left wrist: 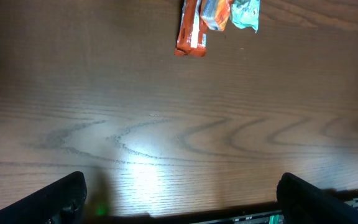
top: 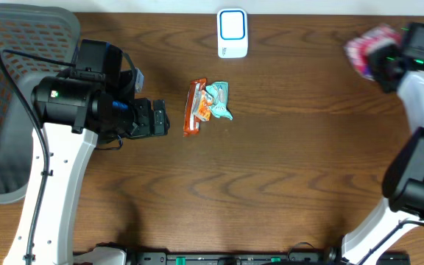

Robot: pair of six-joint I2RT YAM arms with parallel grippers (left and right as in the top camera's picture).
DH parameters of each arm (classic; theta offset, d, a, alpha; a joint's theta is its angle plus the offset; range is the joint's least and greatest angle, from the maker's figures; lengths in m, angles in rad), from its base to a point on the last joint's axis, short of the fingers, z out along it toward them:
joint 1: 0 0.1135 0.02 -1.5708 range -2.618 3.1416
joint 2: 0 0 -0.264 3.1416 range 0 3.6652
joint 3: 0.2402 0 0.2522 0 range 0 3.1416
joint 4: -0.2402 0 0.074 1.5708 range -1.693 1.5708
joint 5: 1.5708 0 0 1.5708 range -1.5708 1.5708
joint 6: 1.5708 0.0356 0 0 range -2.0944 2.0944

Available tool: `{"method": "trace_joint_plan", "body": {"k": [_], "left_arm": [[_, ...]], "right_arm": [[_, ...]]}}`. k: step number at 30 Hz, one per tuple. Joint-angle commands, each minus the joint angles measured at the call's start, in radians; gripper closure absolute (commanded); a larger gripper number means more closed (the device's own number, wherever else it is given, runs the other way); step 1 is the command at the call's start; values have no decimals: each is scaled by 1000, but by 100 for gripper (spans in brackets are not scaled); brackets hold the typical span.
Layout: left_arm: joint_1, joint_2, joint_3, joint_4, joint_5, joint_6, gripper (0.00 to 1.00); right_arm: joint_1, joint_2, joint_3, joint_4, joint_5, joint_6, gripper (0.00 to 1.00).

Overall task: Scan the item barcode
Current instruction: 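Carry the red-purple bag to the scanner, then to the right table edge, then grasp the green wipes pack with the right gripper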

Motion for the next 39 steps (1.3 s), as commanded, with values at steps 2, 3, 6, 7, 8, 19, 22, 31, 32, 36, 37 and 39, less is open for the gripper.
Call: {"method": "trace_joint_plan", "body": {"k": [2, 3, 6, 7, 8, 19, 22, 31, 32, 36, 37, 39], "left_arm": [[-4, 4, -3, -3, -6, -6, 2], [-4, 4, -3, -3, -6, -6, 2], [-4, 4, -3, -3, -6, -6, 2], [-4, 4, -3, -3, -6, -6, 2], [-4, 4, -3, -3, -6, -6, 2], [-4, 4, -3, -3, -6, -6, 2], [-4, 4, -3, -3, -6, -6, 2], [-4, 4, -3, -3, -6, -6, 2], [-4, 4, -3, -3, -6, -6, 2], [-4, 4, -3, -3, -6, -6, 2], [-4, 4, -3, -3, -6, -6, 2], [-4, 4, -3, -3, -6, -6, 2]], "right_arm": [[-104, -29, -18, 2, 55, 65, 99], [-128, -29, -20, 2, 63, 65, 96], [-187, -27, -21, 20, 63, 61, 71], [-196, -26, -21, 38, 59, 32, 59], [-201, -25, -21, 59, 44, -9, 42], [-153, -24, -21, 109, -582, -463, 10], [-98, -24, -21, 74, -783, -511, 11], [226, -23, -21, -183, -643, -822, 9], [262, -23, -21, -190, -601, -822, 9], [436, -23, -21, -170, -387, -758, 9], [476, -23, -21, -156, -333, -721, 9], [545, -23, -21, -133, -245, -665, 4]]}}
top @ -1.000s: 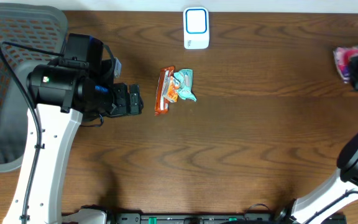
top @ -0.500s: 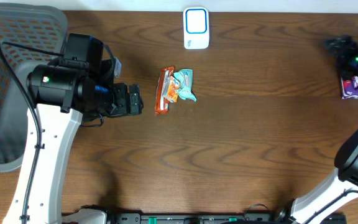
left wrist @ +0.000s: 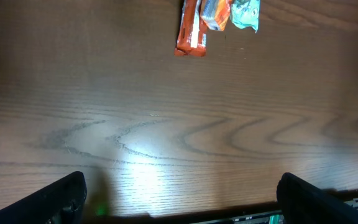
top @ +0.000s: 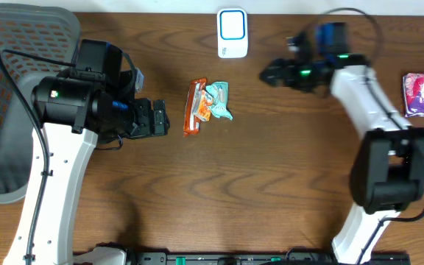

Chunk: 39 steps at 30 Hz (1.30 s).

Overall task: Scan the item barcode
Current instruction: 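Grasp the green wipes pack with the right gripper, then hold the green wipes pack under the white scanner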

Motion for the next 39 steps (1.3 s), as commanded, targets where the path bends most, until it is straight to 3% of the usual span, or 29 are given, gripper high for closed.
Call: {"method": "trace_joint_plan", "body": {"k": [1, 11, 22, 24, 27, 29, 32, 39], "left_arm": [[-4, 4, -3, -3, -6, -6, 2], [-4, 4, -3, -3, -6, -6, 2], [-4, 4, -3, -3, -6, -6, 2], [-4, 4, -3, -3, -6, -6, 2], [-4, 4, -3, -3, -6, -6, 2], [-4, 4, -3, -3, -6, -6, 2], [-4, 4, -3, -3, -6, -6, 2], [-4, 4, -3, -3, -6, -6, 2]], "right_arm": [[108, -23, -5, 25, 244, 88, 3], [340, -19, -11, 117, 521, 114, 12], [377, 128, -10, 153, 466, 181, 23], [380, 148, -11, 153, 452, 181, 34], [380, 155, -10, 153, 441, 181, 64], [379, 151, -6, 161, 412, 180, 74], [372, 142, 21, 151, 386, 173, 99], [322, 51, 114, 109, 419, 118, 99]]}}
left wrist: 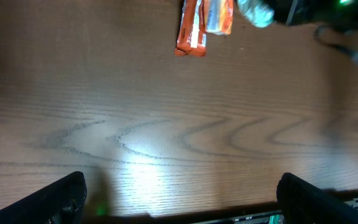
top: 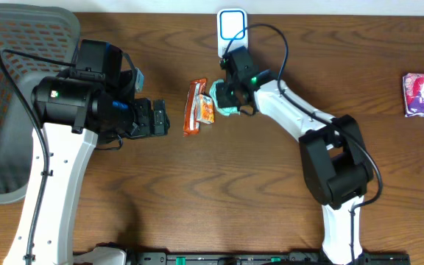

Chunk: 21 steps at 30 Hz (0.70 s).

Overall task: Scan the item barcode
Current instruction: 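Hold the green wipes pack under the white scanner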

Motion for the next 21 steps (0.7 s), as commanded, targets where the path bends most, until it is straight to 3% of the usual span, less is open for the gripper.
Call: {"method": "trace_joint_plan", "body": {"k": [1, 10, 14, 18, 21], "left_arm": [[-4, 4, -3, -3, -6, -6, 2], [-4, 4, -3, -3, -6, -6, 2], [-4, 4, -3, -3, -6, -6, 2], [-4, 4, -3, -3, -6, -6, 2], [-4, 4, -3, -3, -6, -6, 2]], "right_arm": [[-41, -113, 90, -9, 38, -61, 99], [-70, -206, 117, 88, 142, -66, 99], [-94, -207, 117, 31, 90, 177, 99], [-161, -207, 116, -52, -203, 439, 99], [-225, -207, 116, -51, -532, 507, 99]]}}
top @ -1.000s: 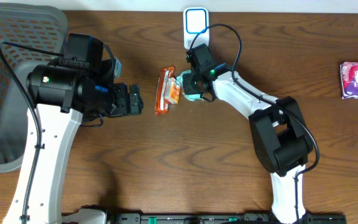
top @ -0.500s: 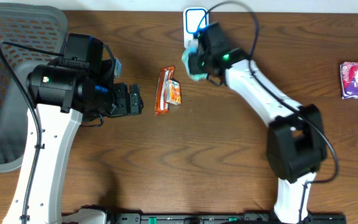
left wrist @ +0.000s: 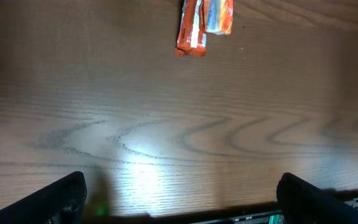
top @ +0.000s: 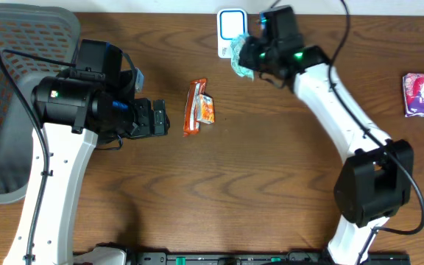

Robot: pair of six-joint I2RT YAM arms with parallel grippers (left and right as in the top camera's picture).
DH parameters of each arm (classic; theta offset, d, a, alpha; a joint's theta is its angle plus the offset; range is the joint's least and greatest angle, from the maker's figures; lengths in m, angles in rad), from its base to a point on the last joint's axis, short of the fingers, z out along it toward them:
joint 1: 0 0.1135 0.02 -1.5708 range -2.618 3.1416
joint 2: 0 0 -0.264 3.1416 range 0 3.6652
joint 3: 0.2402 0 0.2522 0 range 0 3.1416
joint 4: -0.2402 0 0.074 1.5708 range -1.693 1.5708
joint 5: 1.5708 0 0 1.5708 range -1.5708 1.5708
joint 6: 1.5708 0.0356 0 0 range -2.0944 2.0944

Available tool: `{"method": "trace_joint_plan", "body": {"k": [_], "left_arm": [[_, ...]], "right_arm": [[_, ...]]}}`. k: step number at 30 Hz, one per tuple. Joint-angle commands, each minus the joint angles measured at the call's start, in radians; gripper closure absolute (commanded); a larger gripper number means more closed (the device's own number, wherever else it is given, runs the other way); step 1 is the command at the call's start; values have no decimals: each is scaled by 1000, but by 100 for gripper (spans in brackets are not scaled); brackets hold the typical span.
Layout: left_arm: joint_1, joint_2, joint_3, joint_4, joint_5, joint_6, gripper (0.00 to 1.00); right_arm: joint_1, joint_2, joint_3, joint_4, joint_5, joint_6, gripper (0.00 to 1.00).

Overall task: Scan the item barcode
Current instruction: 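Hold the green wipes pack under the white scanner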

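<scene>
The white and blue scanner point(top: 229, 29) stands at the table's far edge. My right gripper point(top: 246, 59) is shut on a teal packet point(top: 239, 62) and holds it just right of the scanner. A red bar wrapper point(top: 193, 107) and an orange packet point(top: 207, 110) lie mid-table, also seen as the red bar wrapper point(left wrist: 189, 30) and orange packet point(left wrist: 218, 16) at the top of the left wrist view. My left gripper point(top: 160, 118) hangs open left of them, fingers point(left wrist: 61, 198) wide apart over bare wood.
A grey mesh basket point(top: 9, 88) fills the far left. A pink packet lies at the right edge of the table point(top: 234, 191). A dark rail runs along the near edge.
My right gripper was down on the teal packet beside the orange one; now it holds that packet up by the scanner. The left arm has not moved.
My right gripper held a pink packet at the far right. Then the pink packet lay at the right edge and the gripper was near the scanner. Then it was at the teal packet in the pile, and now holds it by the scanner.
</scene>
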Motion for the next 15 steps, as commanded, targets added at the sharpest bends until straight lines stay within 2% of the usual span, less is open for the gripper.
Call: {"method": "trace_joint_plan", "body": {"k": [1, 4, 6, 11, 15], "left_arm": [[-4, 4, -3, -3, -6, -6, 2], [-4, 4, -3, -3, -6, -6, 2], [-4, 4, -3, -3, -6, -6, 2], [-4, 4, -3, -3, -6, -6, 2], [-4, 4, -3, -3, -6, -6, 2]], "right_arm": [[-86, -8, 6, 3, -478, 216, 99], [-131, -7, 6, 4, -701, 231, 99], [-150, -8, 6, 4, -765, 222, 99], [-170, -8, 6, 22, -695, 187, 99], [-138, -8, 6, 103, -507, 28, 98]]}}
